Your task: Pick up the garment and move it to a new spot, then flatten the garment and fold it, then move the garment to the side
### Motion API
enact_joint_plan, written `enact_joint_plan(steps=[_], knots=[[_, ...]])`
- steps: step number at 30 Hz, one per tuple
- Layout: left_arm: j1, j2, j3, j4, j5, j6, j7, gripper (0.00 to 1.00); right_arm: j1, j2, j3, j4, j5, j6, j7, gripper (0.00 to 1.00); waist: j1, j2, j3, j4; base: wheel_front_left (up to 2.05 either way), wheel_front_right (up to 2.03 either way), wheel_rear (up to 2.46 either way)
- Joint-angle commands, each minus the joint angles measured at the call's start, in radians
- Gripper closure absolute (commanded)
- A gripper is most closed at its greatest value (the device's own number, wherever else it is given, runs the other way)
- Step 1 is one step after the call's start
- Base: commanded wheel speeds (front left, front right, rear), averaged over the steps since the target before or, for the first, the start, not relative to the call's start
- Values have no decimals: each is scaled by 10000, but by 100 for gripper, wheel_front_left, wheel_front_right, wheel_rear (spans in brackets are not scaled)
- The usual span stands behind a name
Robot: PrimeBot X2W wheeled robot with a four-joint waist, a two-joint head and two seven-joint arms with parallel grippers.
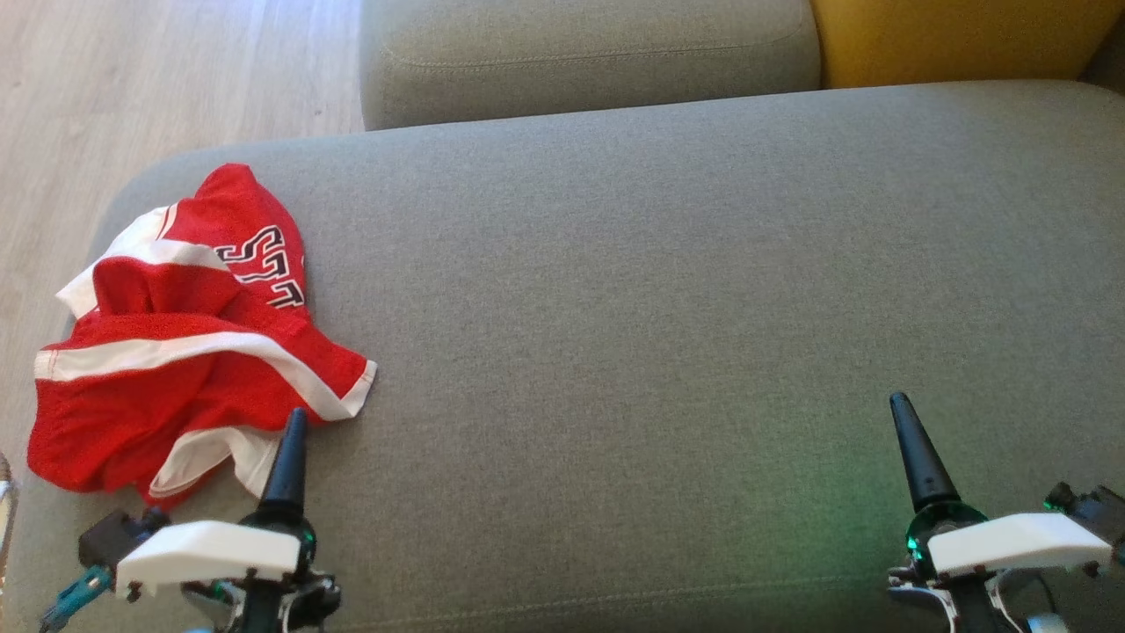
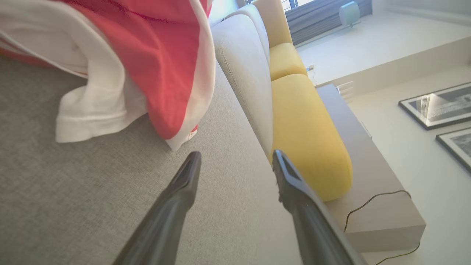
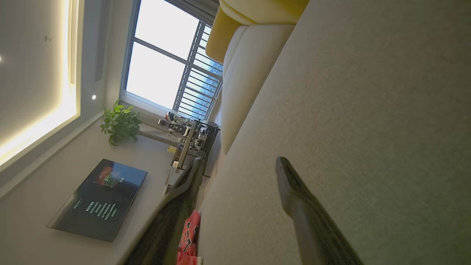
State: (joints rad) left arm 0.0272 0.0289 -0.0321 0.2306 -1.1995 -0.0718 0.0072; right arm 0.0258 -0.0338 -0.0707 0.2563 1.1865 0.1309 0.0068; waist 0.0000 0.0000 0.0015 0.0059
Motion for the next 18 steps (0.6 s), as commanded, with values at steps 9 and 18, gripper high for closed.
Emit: enact_joint_plan(steps=[9, 18], knots=[[-656, 205, -440, -765, 1904, 564, -321, 0, -311, -68, 281, -910, -1607, -1, -334, 0, 0, 0, 9, -13, 0, 0, 0], [-816, 357, -915, -1034, 3067, 1167, -587, 0, -302, -79, 387, -1196, -2702, -1, -599, 0, 0, 0, 44, -1, 0, 0, 0]])
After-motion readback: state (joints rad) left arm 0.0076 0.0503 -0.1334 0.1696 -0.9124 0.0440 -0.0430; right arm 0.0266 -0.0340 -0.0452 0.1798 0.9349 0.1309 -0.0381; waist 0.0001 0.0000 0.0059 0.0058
